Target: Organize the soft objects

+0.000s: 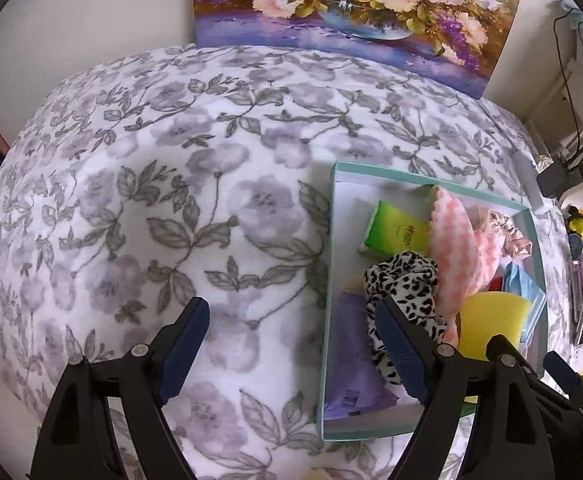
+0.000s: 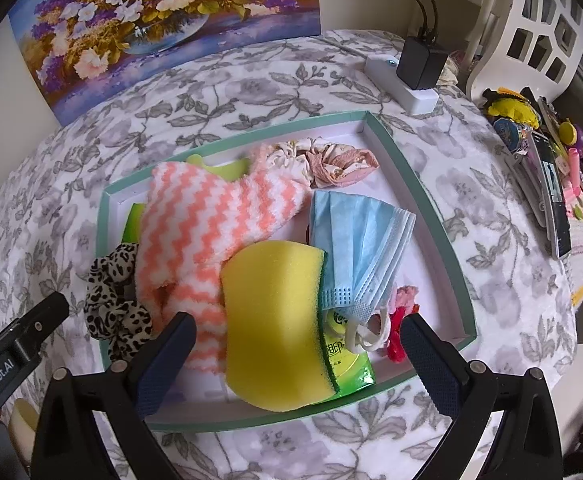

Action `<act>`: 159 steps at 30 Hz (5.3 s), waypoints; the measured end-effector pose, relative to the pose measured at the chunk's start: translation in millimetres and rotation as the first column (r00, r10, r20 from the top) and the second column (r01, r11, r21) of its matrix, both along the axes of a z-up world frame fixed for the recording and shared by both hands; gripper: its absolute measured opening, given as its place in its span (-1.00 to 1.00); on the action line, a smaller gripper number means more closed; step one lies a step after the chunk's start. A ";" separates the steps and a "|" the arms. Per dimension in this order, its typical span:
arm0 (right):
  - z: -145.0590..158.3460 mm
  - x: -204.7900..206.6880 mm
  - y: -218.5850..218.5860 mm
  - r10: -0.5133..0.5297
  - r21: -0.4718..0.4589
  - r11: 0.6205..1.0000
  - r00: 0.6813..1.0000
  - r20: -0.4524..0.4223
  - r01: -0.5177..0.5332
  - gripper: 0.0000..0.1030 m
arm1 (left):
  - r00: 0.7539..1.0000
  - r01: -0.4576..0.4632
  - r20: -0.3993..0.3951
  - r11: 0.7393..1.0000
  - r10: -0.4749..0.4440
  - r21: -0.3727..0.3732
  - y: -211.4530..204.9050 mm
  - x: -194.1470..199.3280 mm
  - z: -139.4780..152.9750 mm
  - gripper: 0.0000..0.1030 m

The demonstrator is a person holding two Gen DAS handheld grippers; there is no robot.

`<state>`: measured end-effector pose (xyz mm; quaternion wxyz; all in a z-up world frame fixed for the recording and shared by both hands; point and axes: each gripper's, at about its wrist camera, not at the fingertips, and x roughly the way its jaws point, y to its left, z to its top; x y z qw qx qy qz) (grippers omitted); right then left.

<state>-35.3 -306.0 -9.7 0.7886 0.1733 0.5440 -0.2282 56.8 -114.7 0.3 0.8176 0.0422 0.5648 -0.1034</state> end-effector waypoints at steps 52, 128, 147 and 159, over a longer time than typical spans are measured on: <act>-8.6 -73.2 82.6 0.124 -0.072 0.989 0.988 -0.092 -0.131 1.00 | 0.999 -0.002 -0.043 0.973 0.012 0.229 87.9 -77.9 -9.9 0.66; -3.6 -64.8 87.1 0.151 -0.109 0.981 0.984 -0.098 -0.161 1.00 | 0.999 0.044 -0.027 0.969 -0.039 0.245 84.1 -77.2 -5.2 0.66; -1.9 -64.7 87.0 0.149 -0.110 0.981 0.984 -0.096 -0.159 1.00 | 0.999 0.044 -0.028 0.968 -0.038 0.248 84.2 -76.9 -5.4 0.66; -1.7 -64.9 86.4 0.146 -0.110 0.982 0.985 -0.094 -0.156 1.00 | 0.999 0.052 -0.027 0.969 -0.047 0.242 83.0 -77.1 -4.3 0.66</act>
